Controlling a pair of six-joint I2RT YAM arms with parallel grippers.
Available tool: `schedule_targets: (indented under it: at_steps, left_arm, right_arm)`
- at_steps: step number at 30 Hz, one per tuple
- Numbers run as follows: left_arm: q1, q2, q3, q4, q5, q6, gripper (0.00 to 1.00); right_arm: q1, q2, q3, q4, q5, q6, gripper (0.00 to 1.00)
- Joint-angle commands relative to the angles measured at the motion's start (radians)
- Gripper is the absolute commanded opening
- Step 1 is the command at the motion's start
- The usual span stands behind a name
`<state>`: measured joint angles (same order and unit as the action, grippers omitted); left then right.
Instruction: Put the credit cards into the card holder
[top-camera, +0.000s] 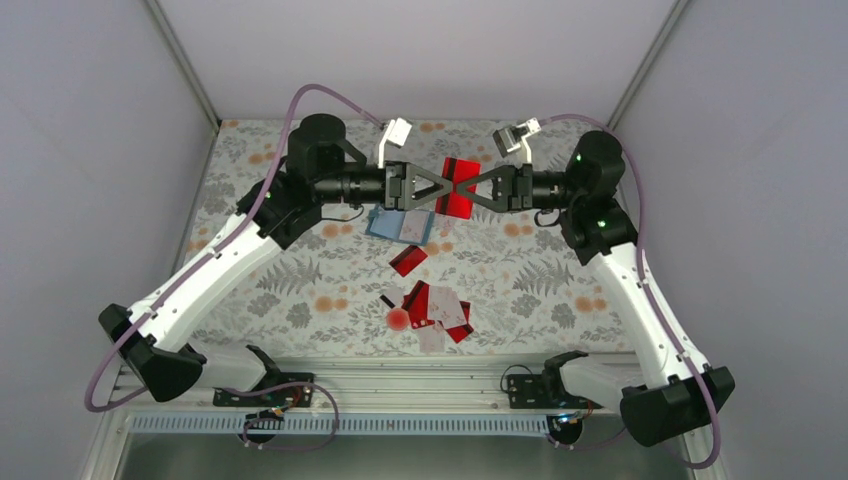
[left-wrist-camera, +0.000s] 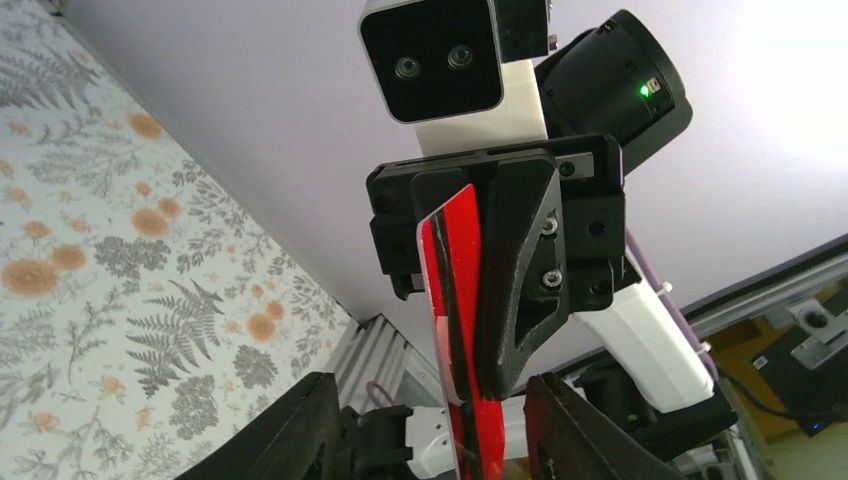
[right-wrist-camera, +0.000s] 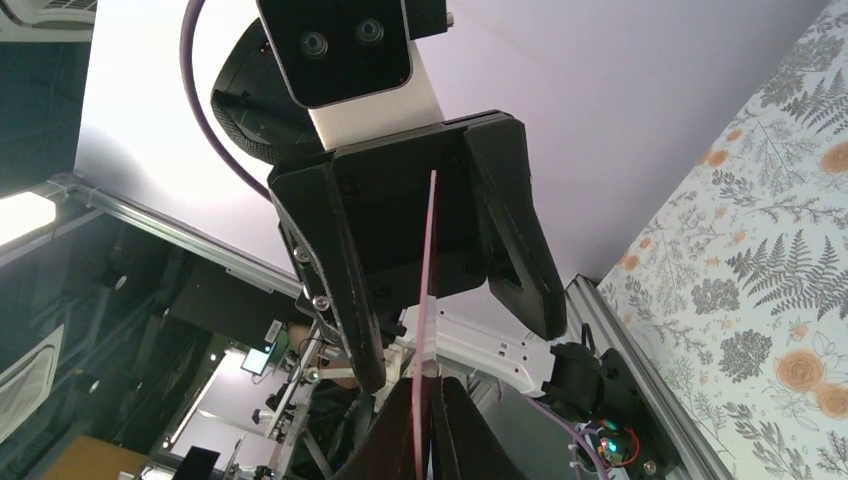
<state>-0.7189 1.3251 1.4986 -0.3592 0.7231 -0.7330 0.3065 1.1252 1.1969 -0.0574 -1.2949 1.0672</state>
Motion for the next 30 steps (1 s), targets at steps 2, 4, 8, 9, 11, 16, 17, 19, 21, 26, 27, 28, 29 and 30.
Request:
schedule_targets:
  at_steps: [2,4,8,9,11,16,17,19,21,26,27,28,29,30]
  left_arm:
    - [0.007,0.010,-0.019,0.086,0.041,-0.026,0.41]
    - [0.006,0.013,-0.021,0.097,0.046,-0.034,0.34]
    - [0.007,0.016,-0.029,0.113,0.056,-0.043,0.25]
    - [0.007,0.018,-0.031,0.117,0.059,-0.044,0.23]
    - [0.007,0.020,-0.032,0.118,0.064,-0.046,0.16]
    - [0.009,0.025,-0.031,0.114,0.055,-0.052,0.02]
    - [0.013,0.024,-0.027,0.104,0.041,-0.049,0.02]
    - [0.029,0.020,-0.013,0.051,-0.004,-0.036,0.02]
    - [0.062,0.014,0.003,-0.030,-0.070,-0.019,0.02]
    - [0.196,-0.007,-0.006,-0.251,-0.220,0.056,0.02]
    - [0.221,-0.003,-0.006,-0.319,-0.258,0.080,0.02]
    - [0.242,0.001,-0.007,-0.360,-0.295,0.103,0.02]
    - [0.262,0.007,-0.012,-0.392,-0.313,0.128,0.02]
    - [0.284,0.012,-0.016,-0.418,-0.322,0.151,0.02]
  right_arm:
    - [0.007,0.009,0.042,-0.019,-0.031,-0.013,0.04]
    - [0.008,0.014,0.044,-0.021,-0.032,-0.016,0.04]
    - [0.009,0.023,0.051,-0.024,-0.034,-0.022,0.04]
    - [0.010,0.026,0.053,-0.025,-0.034,-0.024,0.04]
    - [0.012,0.033,0.060,-0.024,-0.035,-0.027,0.04]
    - [0.015,0.049,0.073,-0.049,-0.031,-0.046,0.04]
    - [0.014,0.056,0.085,-0.099,-0.023,-0.067,0.04]
    - [0.014,0.079,0.121,-0.221,-0.002,-0.146,0.29]
    - [0.014,0.100,0.156,-0.338,0.031,-0.233,0.71]
    - [0.015,0.158,0.161,-0.491,0.173,-0.344,0.99]
    - [0.014,0.176,0.155,-0.504,0.206,-0.353,0.99]
    - [0.016,0.196,0.147,-0.512,0.246,-0.357,0.99]
    - [0.017,0.222,0.145,-0.525,0.295,-0.361,0.99]
    - [0.023,0.249,0.148,-0.545,0.347,-0.366,0.99]
